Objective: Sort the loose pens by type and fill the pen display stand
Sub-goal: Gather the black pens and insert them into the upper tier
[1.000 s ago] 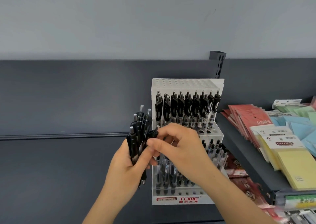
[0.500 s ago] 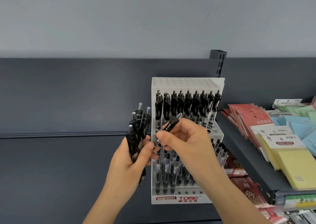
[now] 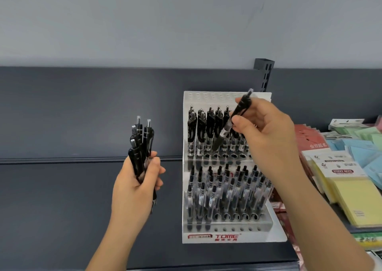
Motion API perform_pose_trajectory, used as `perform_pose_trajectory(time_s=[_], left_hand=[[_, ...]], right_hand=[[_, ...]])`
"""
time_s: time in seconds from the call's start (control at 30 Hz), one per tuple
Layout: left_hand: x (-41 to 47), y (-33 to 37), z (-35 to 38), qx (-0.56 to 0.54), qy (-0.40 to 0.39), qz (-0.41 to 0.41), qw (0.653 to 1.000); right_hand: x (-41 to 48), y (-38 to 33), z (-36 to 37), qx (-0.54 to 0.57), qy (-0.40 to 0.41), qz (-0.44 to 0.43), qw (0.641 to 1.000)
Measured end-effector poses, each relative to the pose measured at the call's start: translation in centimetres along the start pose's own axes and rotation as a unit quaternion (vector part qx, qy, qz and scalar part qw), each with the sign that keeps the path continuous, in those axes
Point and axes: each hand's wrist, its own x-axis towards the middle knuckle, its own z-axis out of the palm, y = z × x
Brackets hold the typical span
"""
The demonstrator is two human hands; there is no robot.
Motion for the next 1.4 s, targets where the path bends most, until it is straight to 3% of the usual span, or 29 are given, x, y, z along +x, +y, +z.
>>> perform_pose_trajectory(time_s=[0.37,0.77,0.87,0.97,1.03,1.23,1.4], left_hand=[[-0.3,0.8,0.3,-0.073,-0.024,-0.046,0.996],[-0.3,1.8,0.5,-0.080,-0.070,-0.047,0.993],[-0.3,2.1,0.7,-0.053,-0.077,-0.035,0.995],[-0.5,2.6,0.8,-0.018,-0.103,-0.004,0.995],[-0.6,2.8,1.0,0.010,-0.124,0.008,0.992],[-0.8,3.5,1.0,-0.055,-0.129,-0.006,0.990],[-1.0,3.5,1.1,-0.047,-0.121,0.002,0.991]], right_hand=[[0.5,1.3,2.2,-0.171,-0.103,0.030,0.980],[-0.6,1.8,2.6,-0.189,-0.076,0.053,0.978],[-1.7,0.1,2.0,-0.114,-0.063,0.022,0.991],[-3.1,-1.3,2.7,-0.047,-0.197,0.026,0.979],[-3.7,-1.1,3.4,0.012,-0.227,0.050,0.973],[-3.5,-0.5,3.1,0.180,-0.231,0.107,0.950],[-4.2,-0.2,3.4,0.211,-0.165,0.134,0.954]])
